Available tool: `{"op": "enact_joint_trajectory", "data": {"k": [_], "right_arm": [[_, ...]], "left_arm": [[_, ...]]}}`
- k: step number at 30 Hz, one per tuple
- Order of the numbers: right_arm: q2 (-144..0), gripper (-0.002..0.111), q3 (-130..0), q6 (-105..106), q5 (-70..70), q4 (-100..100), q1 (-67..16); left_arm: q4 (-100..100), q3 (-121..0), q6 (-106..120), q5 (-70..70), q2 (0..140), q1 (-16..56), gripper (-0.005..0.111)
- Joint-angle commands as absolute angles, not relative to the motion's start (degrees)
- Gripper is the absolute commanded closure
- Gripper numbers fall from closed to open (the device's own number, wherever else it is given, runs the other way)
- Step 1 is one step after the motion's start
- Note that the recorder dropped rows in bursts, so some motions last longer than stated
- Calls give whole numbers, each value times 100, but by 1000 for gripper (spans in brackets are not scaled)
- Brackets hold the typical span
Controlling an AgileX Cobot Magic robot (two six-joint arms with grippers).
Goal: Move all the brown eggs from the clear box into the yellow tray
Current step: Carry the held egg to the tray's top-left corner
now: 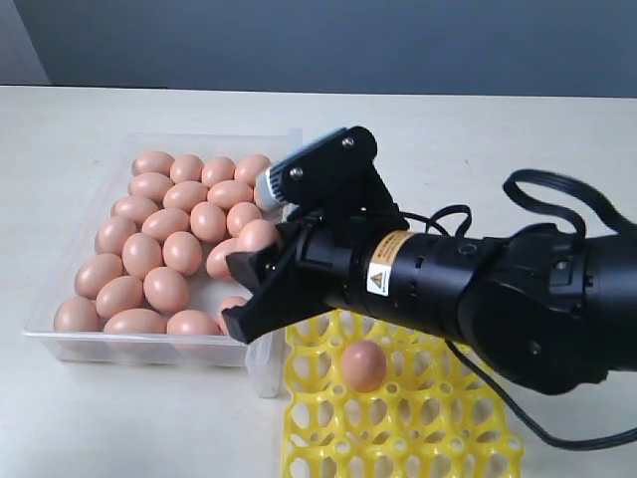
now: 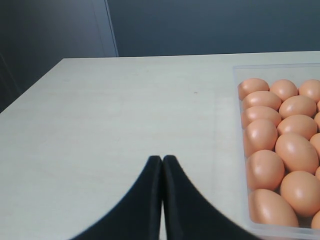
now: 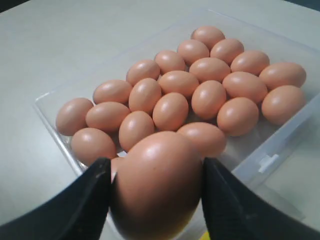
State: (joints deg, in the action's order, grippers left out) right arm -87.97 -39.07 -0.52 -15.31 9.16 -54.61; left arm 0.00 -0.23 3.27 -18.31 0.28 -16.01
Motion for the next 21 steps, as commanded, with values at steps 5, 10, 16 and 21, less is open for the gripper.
{"op": "enact_joint_trajectory", "data": {"k": [5,10,16,21], "right_arm": [[-9071,108,-3005,0,-3060,2110,-5429],[-9249,108,-2904,0,-3285,2110,-5429],[-9544,108,-2904,-175,-3285,2088,-5429],[-9801,108,-2904,-220,-3267,1975,-5429]], "left_arm": [[0,0,324,-1769,0,-1575,106],[0,0,324,-1769,0,-1575,106],[0,0,324,-1769,0,-1575,106],[0,0,324,-1769,0,-1575,106]]}}
